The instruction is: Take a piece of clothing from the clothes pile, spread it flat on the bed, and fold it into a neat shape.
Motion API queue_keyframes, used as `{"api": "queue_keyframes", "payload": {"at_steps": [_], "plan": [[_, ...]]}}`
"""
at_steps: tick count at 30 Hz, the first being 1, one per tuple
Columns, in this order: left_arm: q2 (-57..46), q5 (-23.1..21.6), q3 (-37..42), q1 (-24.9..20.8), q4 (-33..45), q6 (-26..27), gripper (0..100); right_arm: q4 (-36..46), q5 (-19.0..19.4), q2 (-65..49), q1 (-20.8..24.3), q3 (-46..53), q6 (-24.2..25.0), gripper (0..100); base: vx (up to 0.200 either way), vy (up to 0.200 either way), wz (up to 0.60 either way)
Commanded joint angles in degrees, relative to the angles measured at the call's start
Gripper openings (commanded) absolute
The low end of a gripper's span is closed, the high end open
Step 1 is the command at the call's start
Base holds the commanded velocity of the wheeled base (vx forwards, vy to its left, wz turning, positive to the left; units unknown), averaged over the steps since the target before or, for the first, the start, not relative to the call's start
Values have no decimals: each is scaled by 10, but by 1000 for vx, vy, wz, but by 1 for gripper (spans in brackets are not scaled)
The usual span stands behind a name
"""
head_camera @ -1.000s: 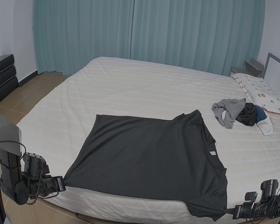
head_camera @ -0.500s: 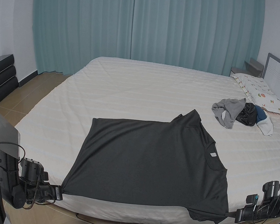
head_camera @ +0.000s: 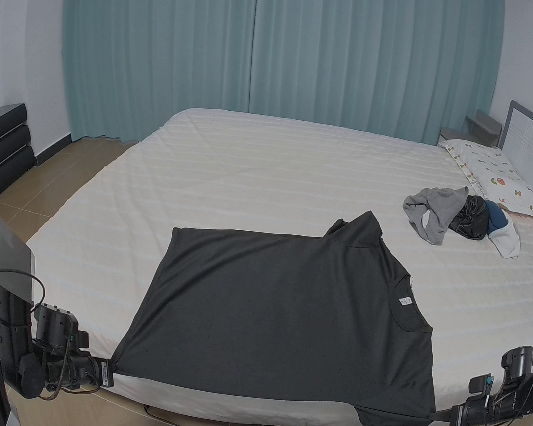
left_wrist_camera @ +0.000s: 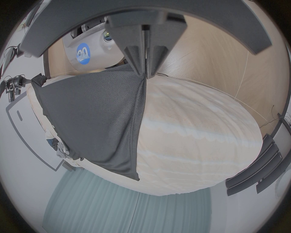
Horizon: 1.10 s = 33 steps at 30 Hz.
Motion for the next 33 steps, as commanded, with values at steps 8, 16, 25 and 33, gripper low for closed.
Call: {"api": "queue_keyframes", "payload": {"at_steps": [8, 16, 25, 33], "plan": [[-6, 0, 10, 12, 47, 45, 0, 14, -12, -15, -1, 10, -13, 0, 0, 0, 0], [-19, 0, 10, 21, 72, 62, 0, 70, -19, -56, -5, 10, -41, 0, 0, 0, 0], [-66, 0, 10, 21, 119, 80, 0, 75, -26, -89, -3, 10, -48, 0, 0, 0, 0], [-74, 6, 1, 16, 36, 17, 0, 70, -19, -100, 14, -30, -37, 0, 0, 0, 0]]}}
